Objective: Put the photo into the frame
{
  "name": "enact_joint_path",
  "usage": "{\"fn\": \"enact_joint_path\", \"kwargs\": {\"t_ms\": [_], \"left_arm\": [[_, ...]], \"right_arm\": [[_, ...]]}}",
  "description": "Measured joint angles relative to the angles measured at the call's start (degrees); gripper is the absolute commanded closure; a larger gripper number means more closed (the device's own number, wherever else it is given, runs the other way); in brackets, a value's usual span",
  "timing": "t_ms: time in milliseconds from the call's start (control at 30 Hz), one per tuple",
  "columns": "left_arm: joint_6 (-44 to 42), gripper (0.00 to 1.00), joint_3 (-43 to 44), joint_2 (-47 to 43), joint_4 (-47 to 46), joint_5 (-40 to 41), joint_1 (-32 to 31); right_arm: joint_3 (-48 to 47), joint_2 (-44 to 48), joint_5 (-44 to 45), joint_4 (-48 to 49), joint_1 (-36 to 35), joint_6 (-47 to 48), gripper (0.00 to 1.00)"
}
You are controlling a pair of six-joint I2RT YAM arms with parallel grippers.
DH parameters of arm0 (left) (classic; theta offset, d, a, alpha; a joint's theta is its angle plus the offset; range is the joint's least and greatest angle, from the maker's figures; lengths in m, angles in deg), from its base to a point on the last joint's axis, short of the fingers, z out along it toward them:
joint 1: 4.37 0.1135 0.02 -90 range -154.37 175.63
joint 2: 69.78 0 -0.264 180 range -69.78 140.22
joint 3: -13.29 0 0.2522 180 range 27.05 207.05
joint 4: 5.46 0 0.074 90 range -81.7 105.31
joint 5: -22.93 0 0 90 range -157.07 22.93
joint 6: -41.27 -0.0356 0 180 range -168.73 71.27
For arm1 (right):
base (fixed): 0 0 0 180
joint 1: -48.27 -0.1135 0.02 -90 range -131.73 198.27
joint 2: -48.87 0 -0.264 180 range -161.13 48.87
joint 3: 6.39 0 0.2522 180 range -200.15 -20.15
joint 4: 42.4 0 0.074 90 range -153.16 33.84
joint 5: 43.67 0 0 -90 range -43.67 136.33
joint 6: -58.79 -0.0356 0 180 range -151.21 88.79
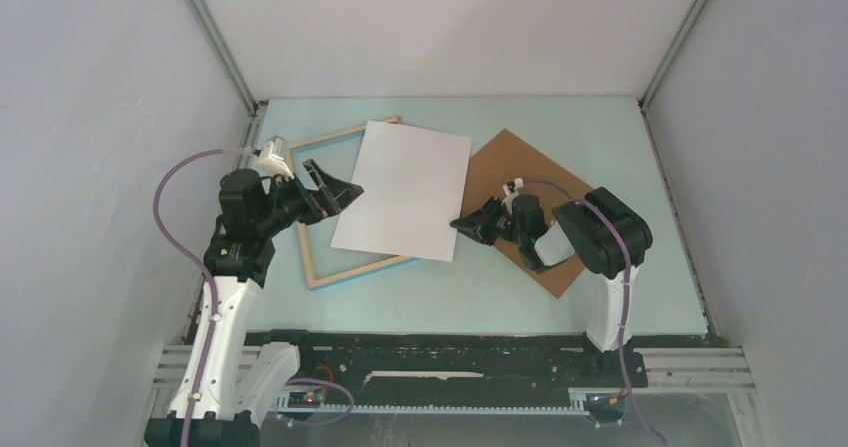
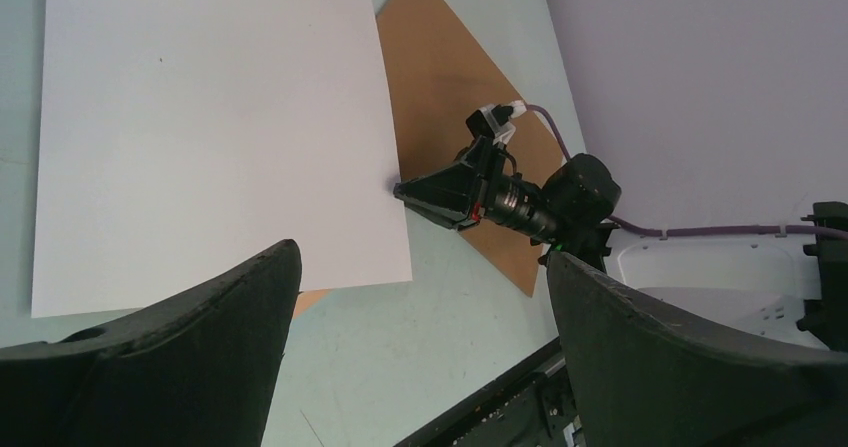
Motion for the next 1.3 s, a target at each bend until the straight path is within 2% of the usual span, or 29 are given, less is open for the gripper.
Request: {"fn": "enact_joint_path", "kwargs": {"t_ms": [100, 233, 400, 733, 833, 1033, 1167, 1300], "left_arm": [[-0.1, 0.0, 0.6, 0.9, 0.5, 0.6, -0.5], [-0.4, 0.0, 2.8, 2.1, 0.9, 1.9, -0.6], [-0.5, 0.0, 7.1, 3.9, 0.9, 3.7, -1.1], [-0.5, 0.0, 11.4, 6.8, 0.7, 8.3, -6.9], [-0.7, 0.0, 12.7, 8.9, 1.1, 9.4, -7.6], [-4.4, 0.0, 17.3, 12.1, 3.1, 13.8, -7.8], [-8.5, 0.0, 21.2, 12.6, 4.3, 20.0, -7.8], [-11.7, 0.0, 21.4, 10.8, 4.4, 25.6, -7.7]], "right_arm": [[-1.0, -0.1, -0.3, 0.5, 0.0, 0.0, 0.85], [-2.2, -0.1, -1.1, 0.2, 0.1, 0.7, 1.0], [-4.1, 0.4, -3.4, -4.3, 0.8, 3.5, 1.0], [-20.8, 6.4, -16.7, -35.1, 4.9, 20.5, 1.0], [-29.3, 5.0, -19.3, -46.8, 5.2, 27.3, 1.0], [-39.7, 1.1, -22.4, -61.8, 4.5, 37.1, 1.0], [-47.0, -3.3, -22.7, -69.1, 3.1, 41.4, 1.0], [-55.6, -7.9, -22.5, -74.4, 0.6, 43.9, 1.0]]}}
